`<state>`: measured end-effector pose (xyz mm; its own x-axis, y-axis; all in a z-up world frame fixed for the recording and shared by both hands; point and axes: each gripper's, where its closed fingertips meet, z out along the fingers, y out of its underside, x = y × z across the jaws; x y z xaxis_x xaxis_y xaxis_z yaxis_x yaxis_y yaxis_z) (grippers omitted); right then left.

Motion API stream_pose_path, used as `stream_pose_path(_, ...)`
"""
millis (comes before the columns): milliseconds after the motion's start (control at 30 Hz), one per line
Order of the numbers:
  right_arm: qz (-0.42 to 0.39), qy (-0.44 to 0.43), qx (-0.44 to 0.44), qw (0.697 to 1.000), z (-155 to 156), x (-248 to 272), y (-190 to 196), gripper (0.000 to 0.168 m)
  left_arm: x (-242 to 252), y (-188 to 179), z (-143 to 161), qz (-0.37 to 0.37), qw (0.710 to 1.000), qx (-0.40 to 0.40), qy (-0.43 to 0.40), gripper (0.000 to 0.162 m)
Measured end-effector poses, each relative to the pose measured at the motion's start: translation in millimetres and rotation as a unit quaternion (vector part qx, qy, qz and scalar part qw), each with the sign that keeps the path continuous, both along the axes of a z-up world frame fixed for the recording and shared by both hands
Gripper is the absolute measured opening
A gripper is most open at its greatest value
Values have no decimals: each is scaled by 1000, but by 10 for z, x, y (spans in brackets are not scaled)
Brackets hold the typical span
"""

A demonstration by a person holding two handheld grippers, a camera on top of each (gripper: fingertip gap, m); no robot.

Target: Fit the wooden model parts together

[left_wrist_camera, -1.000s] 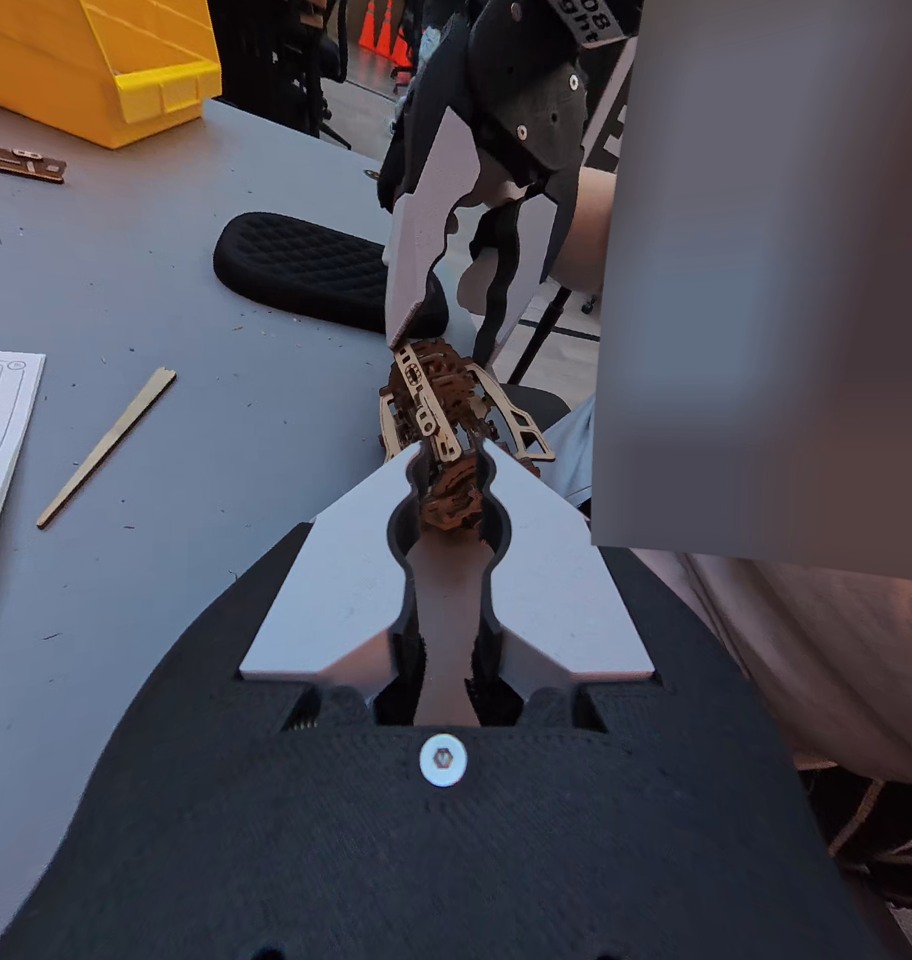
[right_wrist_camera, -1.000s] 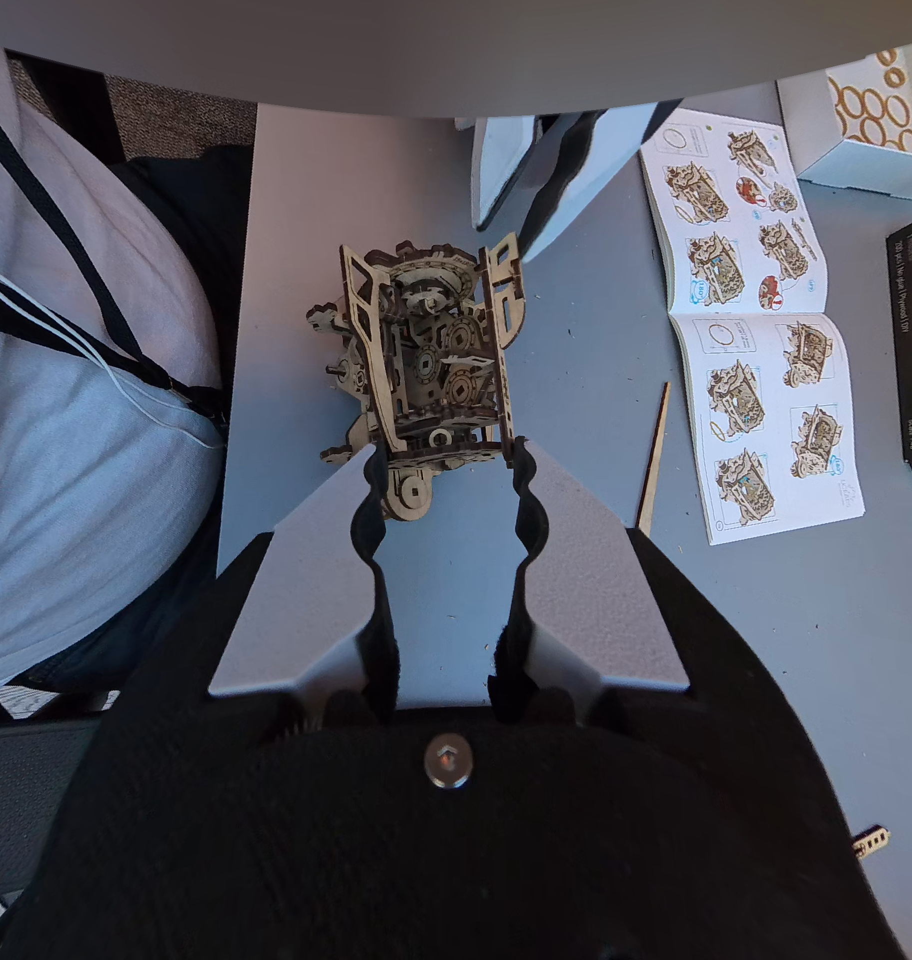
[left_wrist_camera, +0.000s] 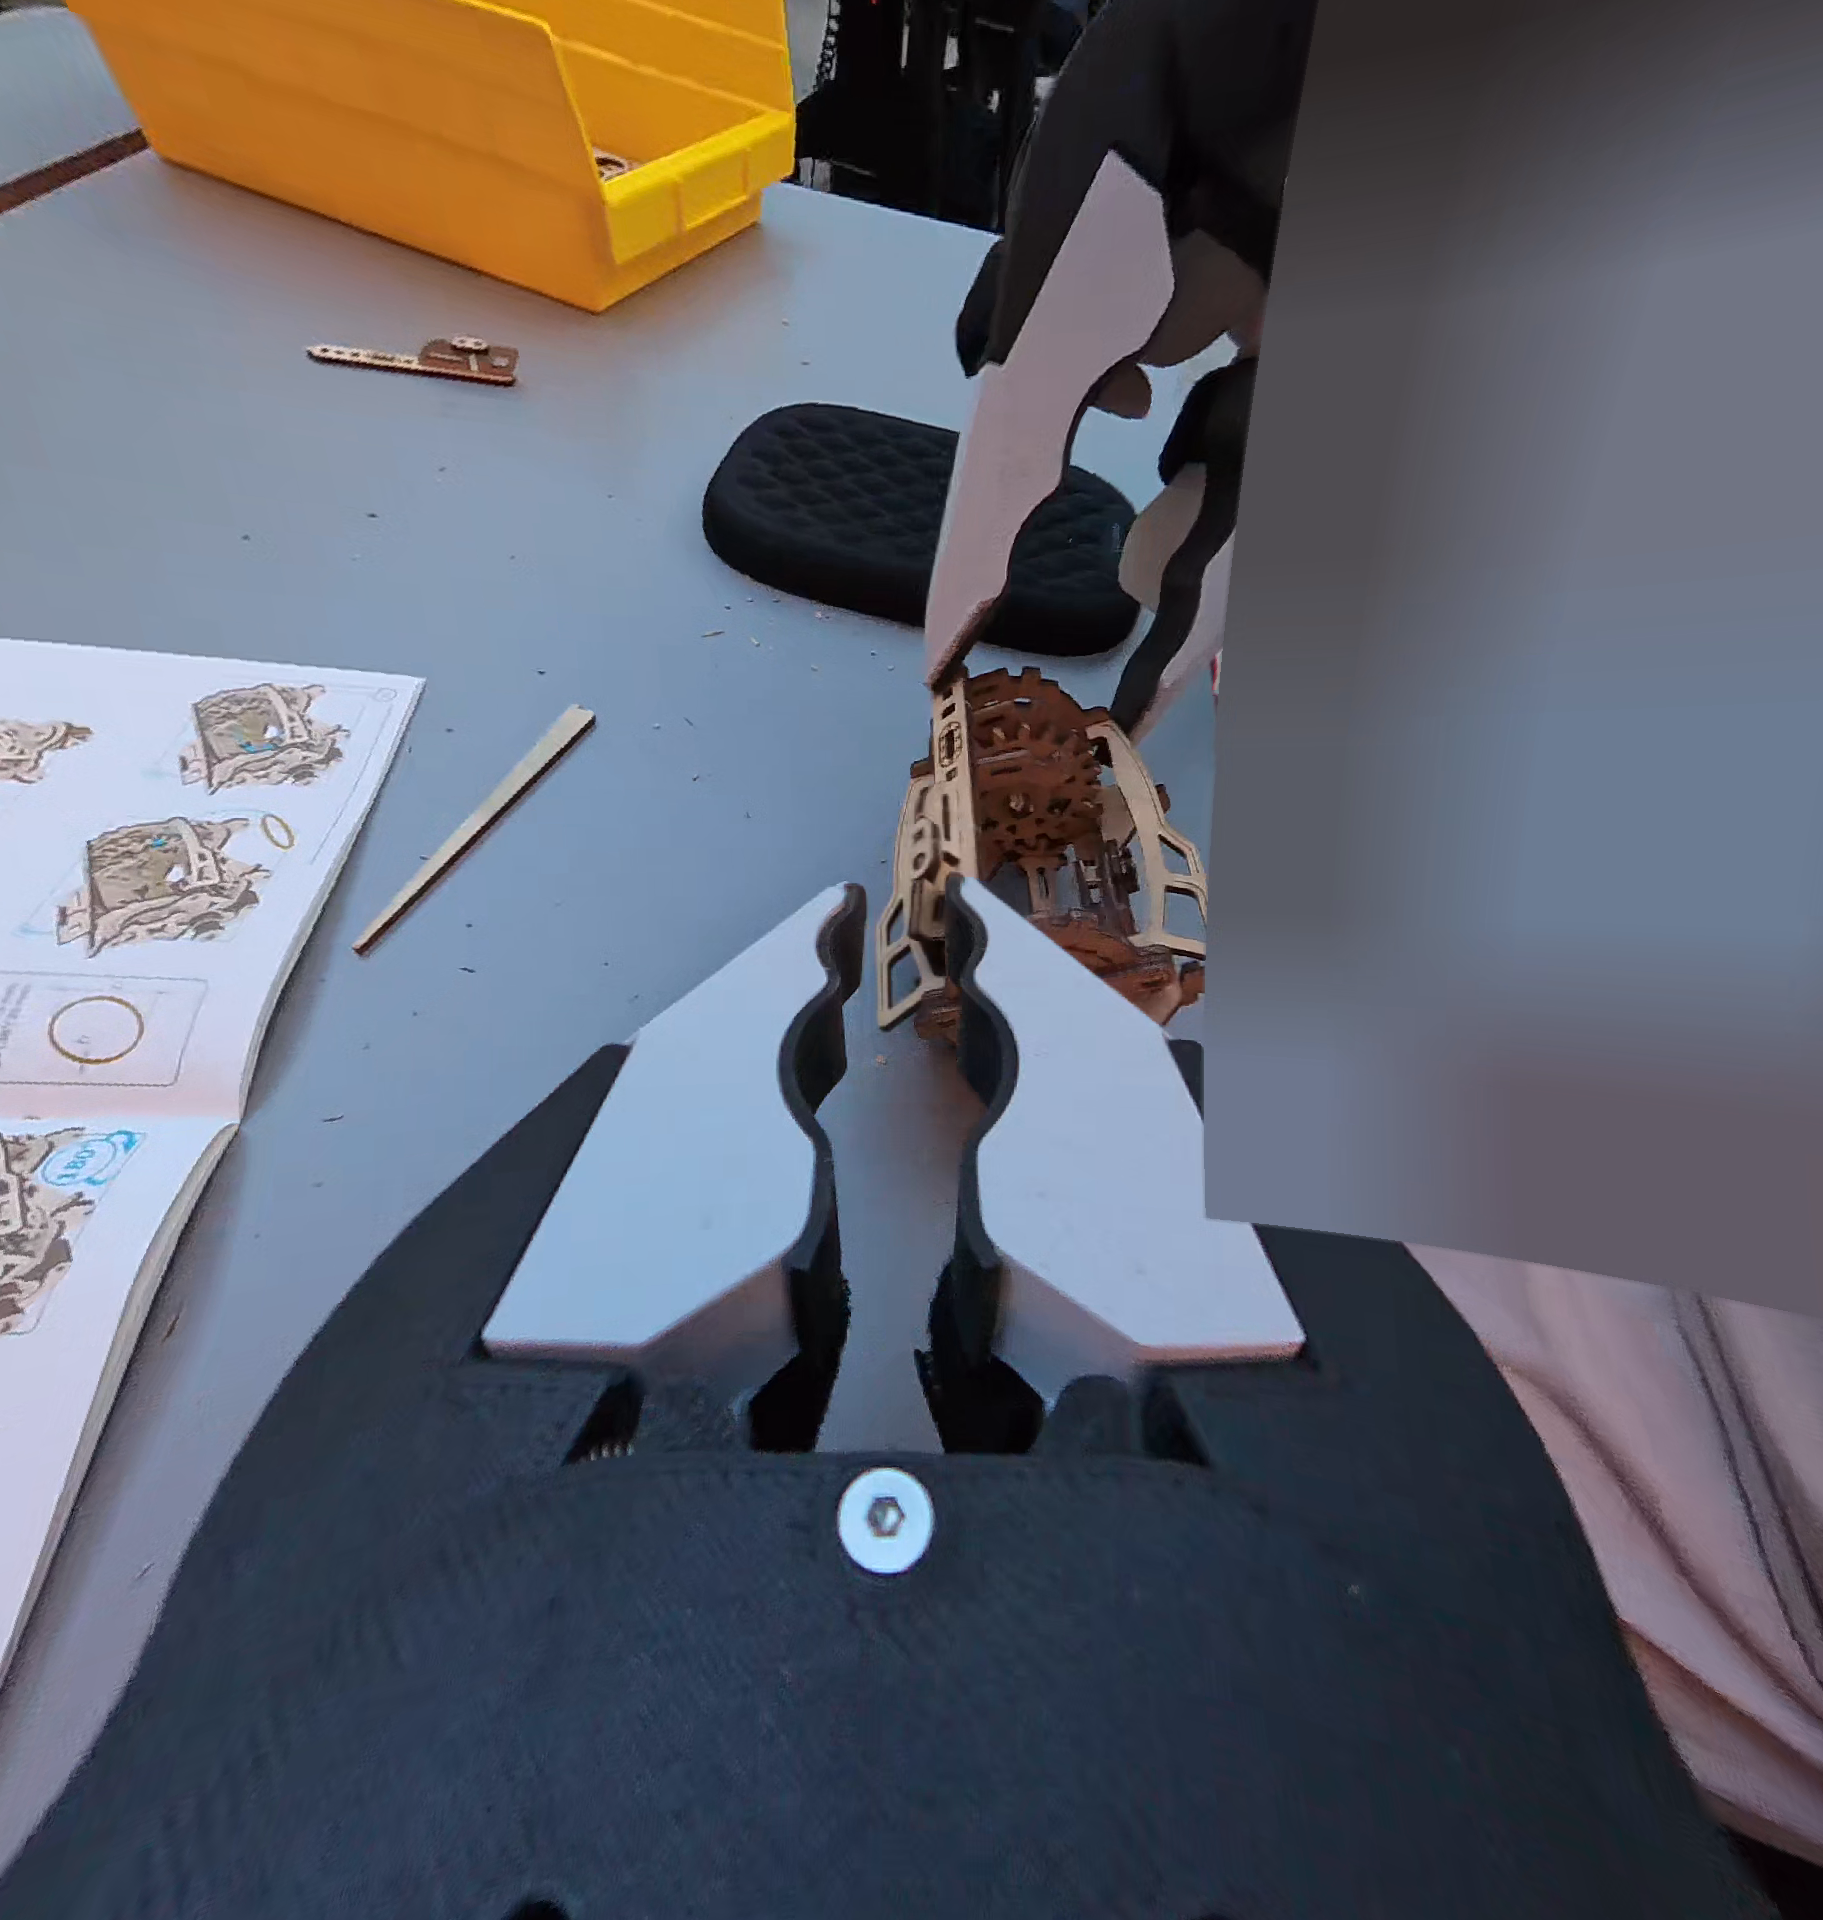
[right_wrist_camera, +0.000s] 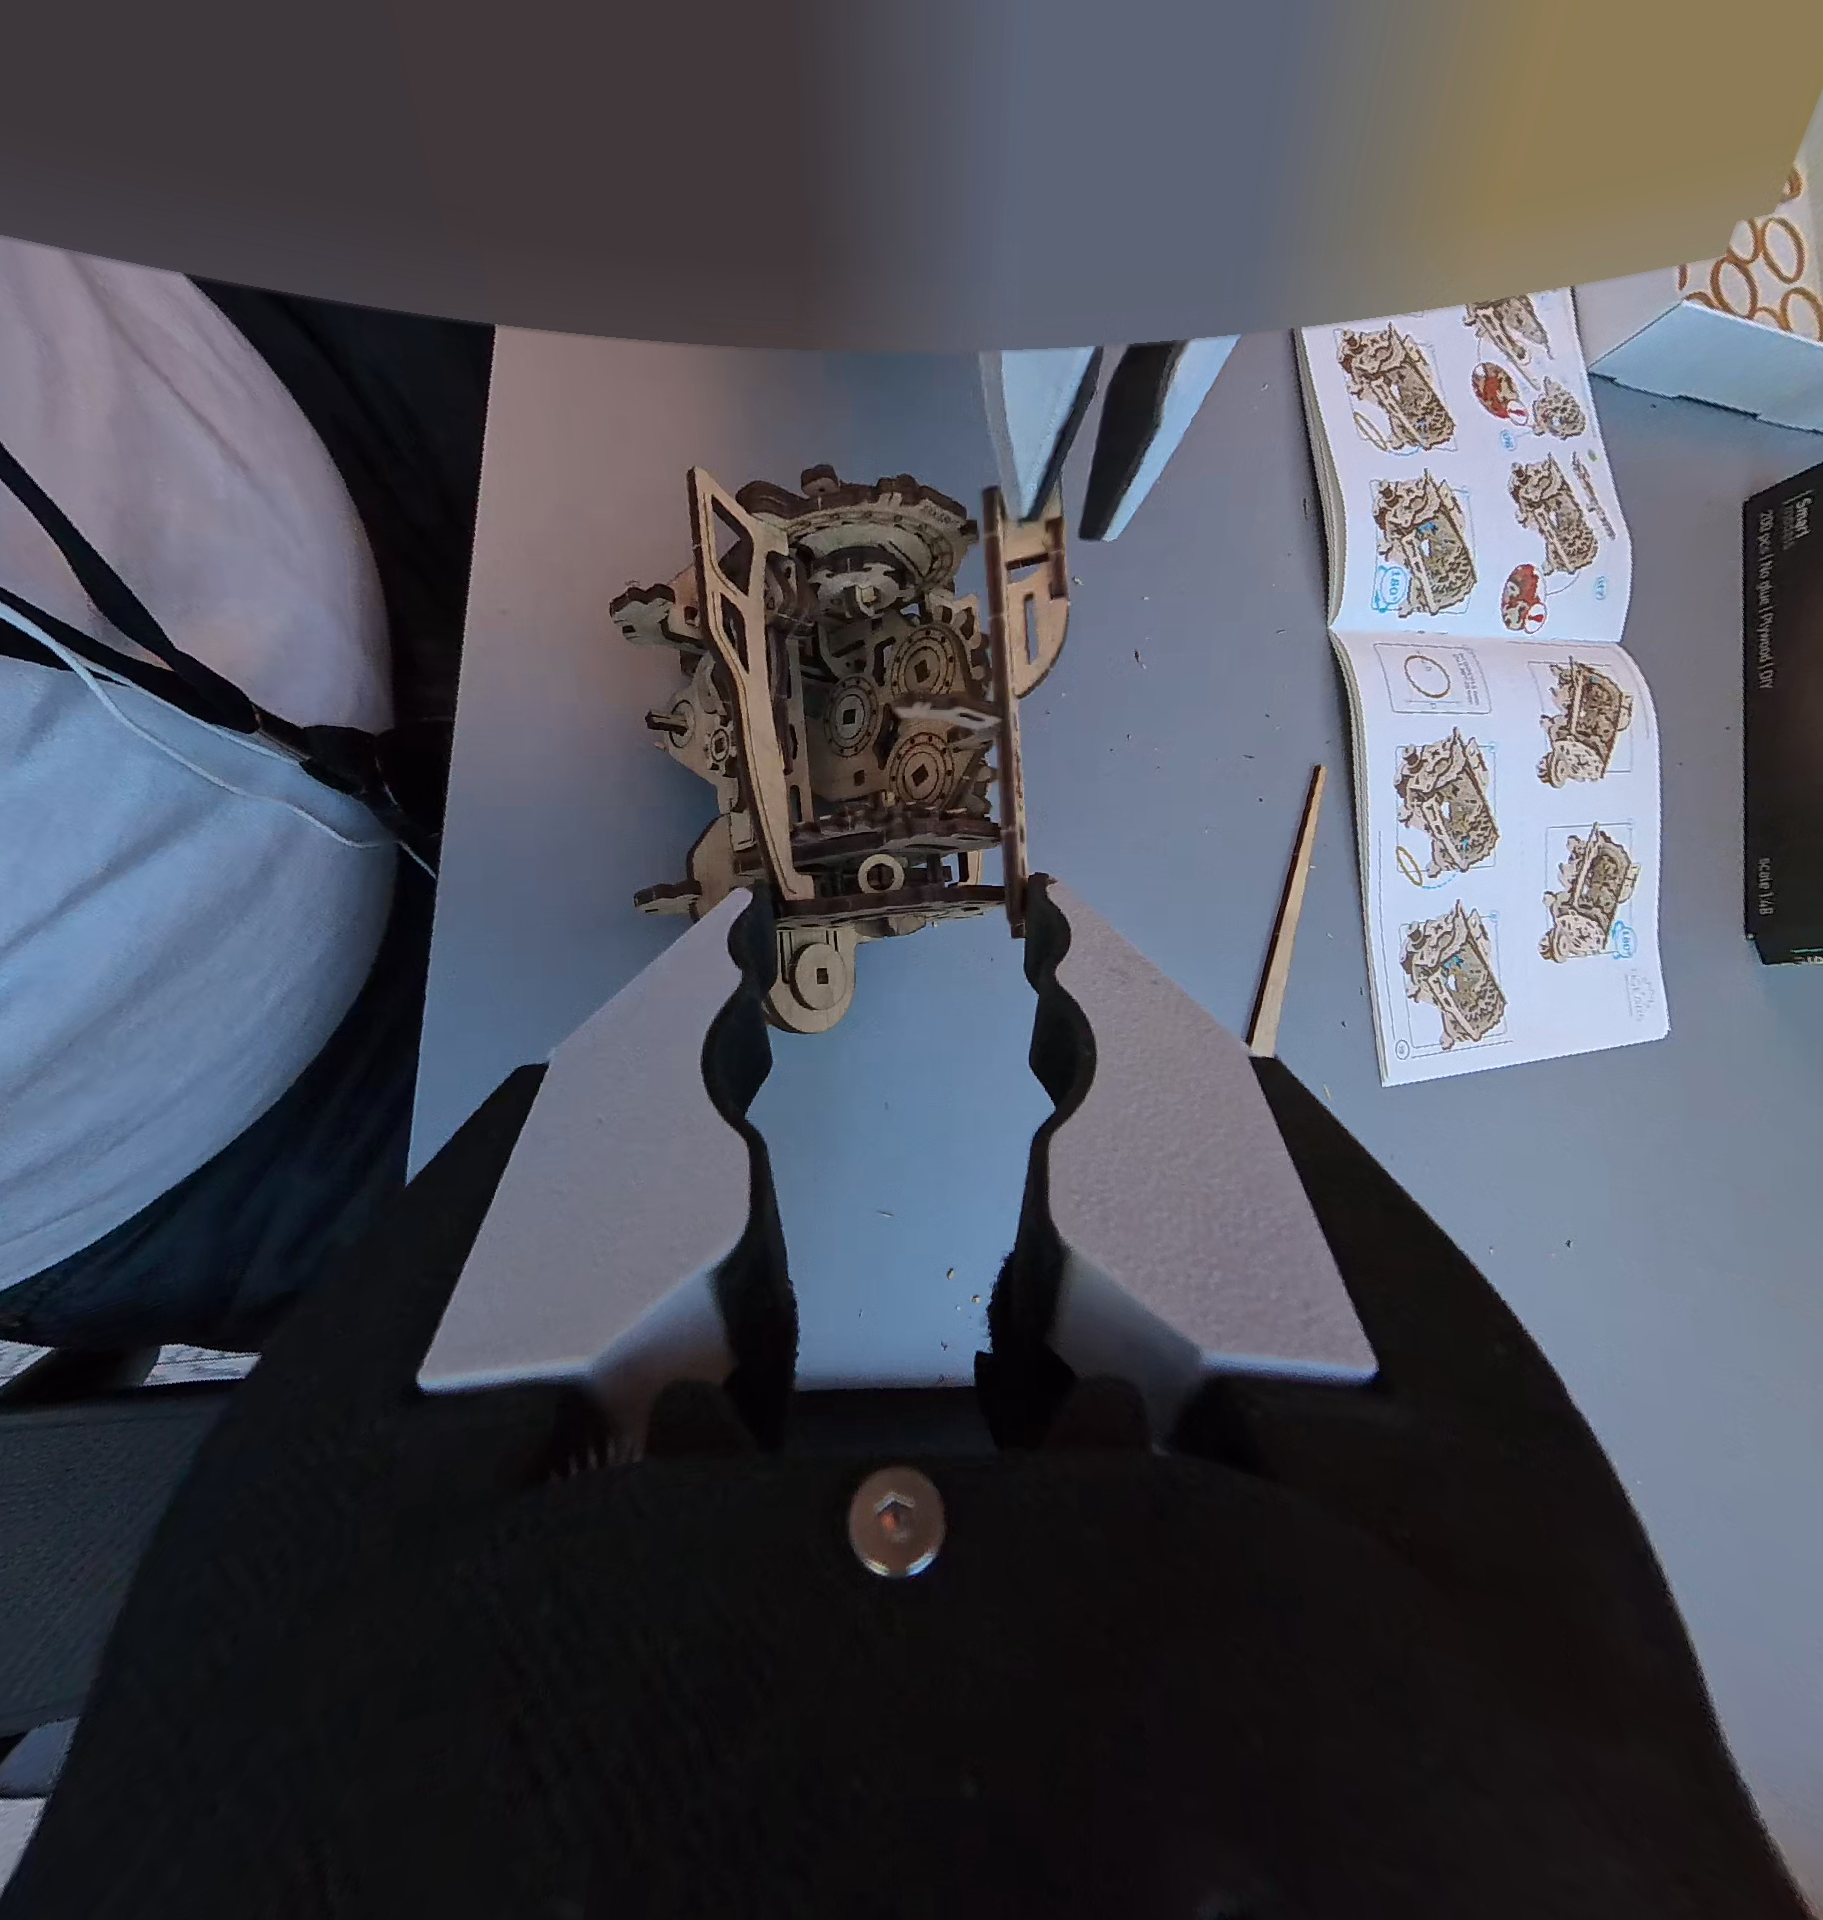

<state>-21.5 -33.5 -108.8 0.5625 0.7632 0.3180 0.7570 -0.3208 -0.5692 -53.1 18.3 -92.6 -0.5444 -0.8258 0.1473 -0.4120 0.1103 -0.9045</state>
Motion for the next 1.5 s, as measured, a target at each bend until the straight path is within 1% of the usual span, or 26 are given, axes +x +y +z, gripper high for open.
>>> stream_pose_path(33, 1, -2, 2, 1000, 3, 0, 0, 47, -9, -15, -18, -6, 1000, -4, 8, 8)
stream_pose_path(67, 1, -4, 4, 1000, 5, 0, -2, 47, -19, -29, -30, -11, 1000, -10, 16, 5)
stream_pose_path(200, 3, -11, 7, 1000, 6, -5, -4, 47, -34, -36, -63, -17, 998, -36, 47, 4)
stream_pose_path(333, 4, -16, 7, 1000, 1, -14, -8, 48, -70, -64, -60, -34, 991, -97, 86, 3)
stream_pose_path(467, -1, -19, 4, 1000, -5, -18, -7, 47, -109, -114, 20, -60, 982, -156, 90, 1)
stream_pose_path(667, -2, -21, 9, 1000, 3, -12, -5, 47, -88, -79, -55, -49, 989, -112, 87, 2)
stream_pose_path(967, -7, -16, 3, 1000, 5, -14, -2, 48, -108, -94, -67, -54, 987, -119, 97, 2)
stream_pose_path(1300, 1, -21, 3, 1000, 6, -29, -10, 48, -170, -142, -53, -76, 981, -135, 115, 1)
stream_pose_path(1500, 25, -47, 12, 999, 10, -33, -19, 47, -182, -143, -72, -76, 982, -127, 122, 1)
